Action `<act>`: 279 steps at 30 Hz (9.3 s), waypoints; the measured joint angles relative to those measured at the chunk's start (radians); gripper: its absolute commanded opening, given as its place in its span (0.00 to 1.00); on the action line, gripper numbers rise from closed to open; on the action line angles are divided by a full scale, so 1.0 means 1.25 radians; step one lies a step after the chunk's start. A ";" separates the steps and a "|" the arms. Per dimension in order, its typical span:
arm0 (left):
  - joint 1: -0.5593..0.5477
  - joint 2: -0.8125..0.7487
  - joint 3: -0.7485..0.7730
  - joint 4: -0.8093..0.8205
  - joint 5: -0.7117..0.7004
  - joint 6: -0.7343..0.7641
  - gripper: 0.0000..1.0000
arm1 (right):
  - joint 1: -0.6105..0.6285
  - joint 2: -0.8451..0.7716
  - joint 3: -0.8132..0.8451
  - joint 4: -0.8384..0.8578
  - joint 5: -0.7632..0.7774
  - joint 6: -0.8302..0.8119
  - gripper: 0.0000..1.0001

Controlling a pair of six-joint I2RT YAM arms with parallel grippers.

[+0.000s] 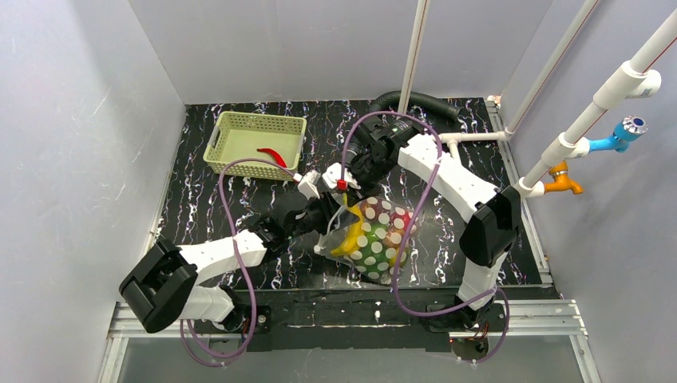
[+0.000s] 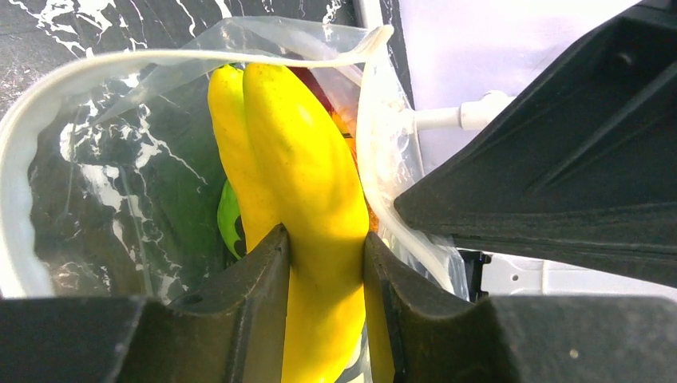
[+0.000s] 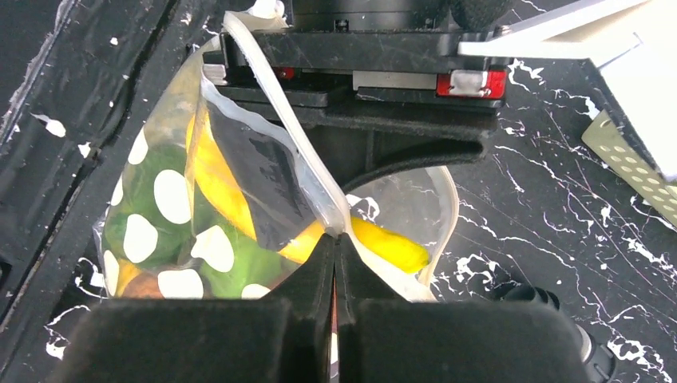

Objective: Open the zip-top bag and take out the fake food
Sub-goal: Pick up the fake fruit from the zipper food storage bag, then place the fake fruit in the bin, then adjust the zipper food storage bag at the center of the board, then pick up the fake fruit from the zipper food storage bag.

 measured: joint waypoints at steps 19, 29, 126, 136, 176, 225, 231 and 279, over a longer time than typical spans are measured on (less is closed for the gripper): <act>0.003 -0.189 -0.121 0.038 -0.048 0.019 0.00 | -0.054 -0.168 -0.161 0.078 -0.041 0.052 0.01; 0.006 -0.092 -0.054 0.074 0.089 0.103 0.00 | -0.059 -0.168 -0.179 0.172 -0.062 0.175 0.01; 0.593 0.448 0.794 -0.665 -0.191 -0.061 0.33 | -0.088 -0.269 -0.378 0.312 -0.109 0.220 0.01; 0.600 0.483 0.820 -0.685 -0.182 -0.065 0.63 | -0.088 -0.279 -0.390 0.318 -0.109 0.223 0.01; 0.373 -0.095 0.237 -0.370 0.588 0.234 0.97 | -0.105 -0.197 -0.095 0.148 -0.068 0.165 0.44; 0.193 -0.069 0.081 -0.216 0.375 0.074 0.00 | -0.256 -0.126 -0.374 0.549 0.170 0.416 0.46; 0.107 -0.041 0.048 -0.109 0.207 -0.019 0.10 | -0.257 -0.096 -0.309 0.543 0.179 0.477 0.72; 0.092 -0.376 -0.062 -0.414 -0.086 0.586 0.62 | 0.154 -0.233 -0.319 0.597 0.390 1.118 0.98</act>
